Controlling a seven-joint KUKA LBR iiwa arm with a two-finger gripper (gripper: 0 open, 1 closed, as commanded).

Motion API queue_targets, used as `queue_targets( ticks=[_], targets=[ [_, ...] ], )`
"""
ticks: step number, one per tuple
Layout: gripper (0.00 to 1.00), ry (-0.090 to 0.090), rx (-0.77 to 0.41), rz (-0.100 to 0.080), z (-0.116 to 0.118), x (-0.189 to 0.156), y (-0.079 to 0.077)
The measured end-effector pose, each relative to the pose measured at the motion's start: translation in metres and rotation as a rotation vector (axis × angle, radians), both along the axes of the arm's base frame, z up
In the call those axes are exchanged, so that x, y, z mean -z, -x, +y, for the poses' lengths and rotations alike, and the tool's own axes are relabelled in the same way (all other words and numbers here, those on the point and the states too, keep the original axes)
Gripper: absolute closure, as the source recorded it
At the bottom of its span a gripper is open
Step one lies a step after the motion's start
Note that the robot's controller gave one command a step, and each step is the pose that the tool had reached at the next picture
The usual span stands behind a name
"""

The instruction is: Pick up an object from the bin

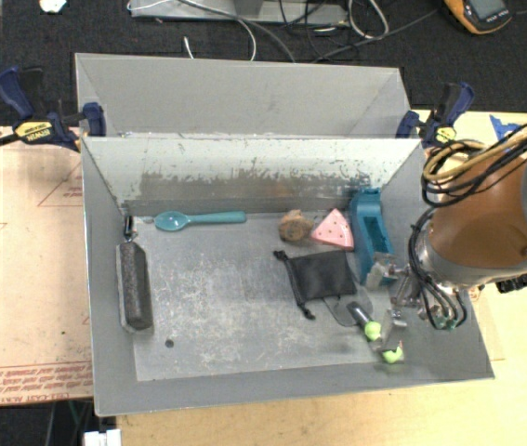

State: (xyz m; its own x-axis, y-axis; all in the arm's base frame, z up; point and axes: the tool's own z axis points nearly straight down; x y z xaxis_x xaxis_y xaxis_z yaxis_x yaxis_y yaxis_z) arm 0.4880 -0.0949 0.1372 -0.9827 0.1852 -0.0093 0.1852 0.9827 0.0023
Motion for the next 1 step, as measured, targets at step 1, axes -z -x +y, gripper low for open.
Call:
queue_targets(
  ticks=[1],
  targets=[
    [0.0,-0.001,0.025,0.005,-0.0067,0.0155,0.0058]
  ],
)
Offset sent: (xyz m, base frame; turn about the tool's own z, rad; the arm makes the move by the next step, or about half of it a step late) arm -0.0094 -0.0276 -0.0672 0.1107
